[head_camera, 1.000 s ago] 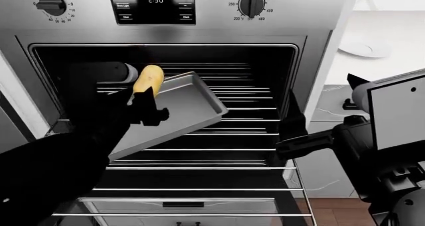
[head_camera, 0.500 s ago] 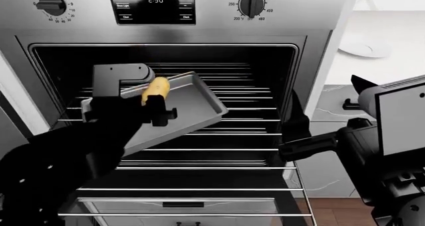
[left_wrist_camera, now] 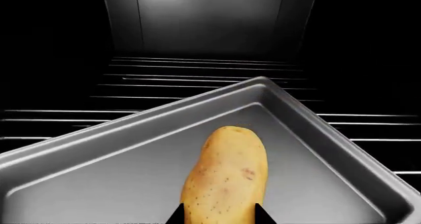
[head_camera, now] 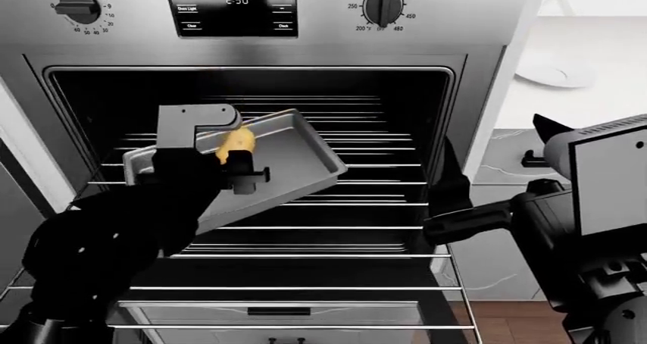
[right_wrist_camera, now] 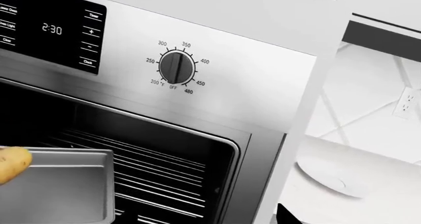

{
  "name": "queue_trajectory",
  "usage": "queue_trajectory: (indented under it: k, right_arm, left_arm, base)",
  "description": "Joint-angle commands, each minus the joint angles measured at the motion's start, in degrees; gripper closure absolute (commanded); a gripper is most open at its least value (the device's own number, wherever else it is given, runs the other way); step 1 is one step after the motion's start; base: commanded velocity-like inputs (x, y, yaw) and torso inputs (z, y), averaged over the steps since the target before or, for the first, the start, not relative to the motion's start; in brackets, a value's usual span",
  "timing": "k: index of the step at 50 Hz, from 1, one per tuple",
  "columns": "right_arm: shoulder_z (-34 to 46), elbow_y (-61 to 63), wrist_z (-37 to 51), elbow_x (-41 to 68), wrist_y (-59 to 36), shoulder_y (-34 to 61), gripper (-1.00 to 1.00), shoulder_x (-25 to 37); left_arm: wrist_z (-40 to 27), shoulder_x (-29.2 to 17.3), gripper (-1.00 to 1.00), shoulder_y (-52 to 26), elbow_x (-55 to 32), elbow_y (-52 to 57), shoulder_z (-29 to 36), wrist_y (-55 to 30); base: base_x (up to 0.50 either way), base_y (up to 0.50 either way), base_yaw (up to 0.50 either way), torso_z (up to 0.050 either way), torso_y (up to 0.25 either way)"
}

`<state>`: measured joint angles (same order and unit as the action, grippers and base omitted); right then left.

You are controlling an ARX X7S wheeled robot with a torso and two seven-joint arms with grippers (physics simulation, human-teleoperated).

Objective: Place the potato on the top rack of the oven.

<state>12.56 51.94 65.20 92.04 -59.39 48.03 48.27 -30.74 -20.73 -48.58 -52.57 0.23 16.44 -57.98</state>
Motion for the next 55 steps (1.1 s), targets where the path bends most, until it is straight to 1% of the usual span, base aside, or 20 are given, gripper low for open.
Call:
queue_trajectory:
  k: [1, 10, 11, 23, 33, 38, 43, 45, 46, 47, 48, 55]
  right_arm:
    - [-0.38, 0.22, -0.39, -0.58, 0.55, -0.76, -1.0, 0.43]
    - [0.14, 0.37, 0.3, -0.04, 0.45, -0.16, -1.0, 0.45]
    - [0.2, 0.47, 0.38, -0.07, 0.39, -0.02, -1.0, 0.45]
    - [0.41, 0.59, 0.17, -0.31, 0.62, 0.2, -1.0, 0.37]
    - [0.5, 0.56, -0.12, -0.75, 0.83, -0.07, -1.0, 0.42]
    - [0.27, 0.58, -1.4, -2.53, 1.21, -1.27, -1.0, 0.19]
    - [0.24, 0.57, -1.63, -2.84, 1.46, -1.46, -1.0, 0.12]
    - [0.41, 0.52, -1.31, -2.47, 1.37, -1.17, -1.0, 0.17]
    - [0.55, 0.52, -1.08, -2.24, 1.28, -0.9, -1.0, 0.16]
    - [0.72, 0.54, -0.83, -2.08, 1.17, -0.65, -1.0, 0.1]
    - [0.72, 0.59, -0.7, -2.04, 1.23, -0.59, -1.0, 0.06]
    - [1.42, 0.86, 0.54, -0.84, 0.97, 0.6, -1.0, -0.05]
  left_arm:
    - [0.03, 0.3, 1.0, -0.3, 1.22, -2.7, 1.0, 1.12]
    - [-0.33, 0.22, 1.0, -0.33, 0.65, -2.23, 0.86, 0.69]
    - [-0.29, 0.19, -1.0, -0.38, 0.48, -2.29, 0.93, 0.41]
    - [-0.36, 0.38, -1.0, -1.05, 0.78, -4.05, 0.97, 0.78]
    - [-1.35, -0.33, -1.0, -0.29, -1.6, -0.98, -0.49, -0.53]
    - [-2.28, -0.99, -1.0, 0.72, -3.8, 2.86, -1.69, -1.63]
    - [-3.8, -1.84, -1.0, 1.76, -7.57, 7.53, -4.46, -2.97]
    - [-4.43, -2.4, -1.0, 2.23, -7.49, 9.48, -4.82, -2.6]
    - [-4.59, -2.54, -1.0, 2.34, -8.35, 9.98, -5.33, -2.97]
    - [-6.3, -2.37, -1.0, 2.53, -10.02, 10.24, -6.84, -3.91]
    - [-5.99, -2.84, -1.0, 2.83, -9.82, 11.6, -6.83, -3.43]
    - [-7.67, -4.58, -1.0, 3.99, -15.98, 17.82, -10.61, -5.33]
  base:
    - [0.0, 0.0, 0.0, 0.0, 0.0]
    - [0.0, 0.0, 0.0, 0.0, 0.001]
    - [0.0, 0.0, 0.0, 0.0, 0.0]
    - [0.0, 0.0, 0.0, 0.0, 0.0]
    - [0.0, 0.0, 0.0, 0.0, 0.0]
    - [0.0, 0.0, 0.0, 0.0, 0.0]
    - [0.0, 0.0, 0.0, 0.0, 0.0]
    - [0.0, 0.0, 0.0, 0.0, 0.0]
    - [0.0, 0.0, 0.0, 0.0, 0.0]
    - [0.0, 0.0, 0.0, 0.0, 0.0]
    - [0.0, 0.0, 0.0, 0.0, 0.0]
    - [0.0, 0.0, 0.0, 0.0, 0.0]
